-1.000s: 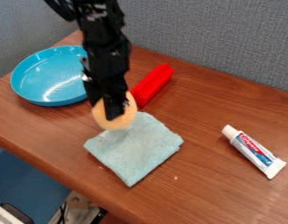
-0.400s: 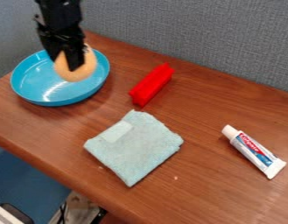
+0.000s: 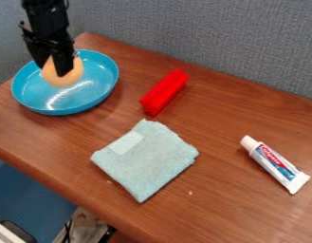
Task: Put the yellow ball on the blue plate
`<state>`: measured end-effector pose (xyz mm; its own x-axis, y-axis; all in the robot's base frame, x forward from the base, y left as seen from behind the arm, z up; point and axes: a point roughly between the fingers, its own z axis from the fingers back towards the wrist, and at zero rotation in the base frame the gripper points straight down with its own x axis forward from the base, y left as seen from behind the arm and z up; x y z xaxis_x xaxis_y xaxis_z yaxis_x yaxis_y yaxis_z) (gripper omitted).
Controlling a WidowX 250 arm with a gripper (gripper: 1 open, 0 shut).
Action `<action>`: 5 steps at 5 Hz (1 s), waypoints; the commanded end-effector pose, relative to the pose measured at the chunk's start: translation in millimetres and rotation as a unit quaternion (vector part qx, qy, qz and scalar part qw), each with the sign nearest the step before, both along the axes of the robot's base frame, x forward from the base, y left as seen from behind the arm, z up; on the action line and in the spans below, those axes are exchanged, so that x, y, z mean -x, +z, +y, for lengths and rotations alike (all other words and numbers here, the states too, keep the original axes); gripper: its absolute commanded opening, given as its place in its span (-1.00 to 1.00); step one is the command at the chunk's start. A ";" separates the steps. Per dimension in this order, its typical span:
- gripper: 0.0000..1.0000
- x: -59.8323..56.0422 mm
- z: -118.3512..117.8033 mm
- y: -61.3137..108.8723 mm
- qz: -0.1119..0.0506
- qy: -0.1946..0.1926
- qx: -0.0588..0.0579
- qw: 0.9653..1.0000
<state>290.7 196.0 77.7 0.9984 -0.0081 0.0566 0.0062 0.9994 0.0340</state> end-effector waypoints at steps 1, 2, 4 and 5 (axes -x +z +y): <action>-1.00 -9.0 15.6 8.5 -0.015 0.008 -0.026 1.000; -1.00 -12.9 19.6 2.3 -0.011 0.010 -0.032 0.999; -1.00 -16.5 22.9 -4.7 -0.004 0.011 -0.034 0.999; -1.00 -17.8 23.7 -6.9 -0.001 0.012 -0.035 0.999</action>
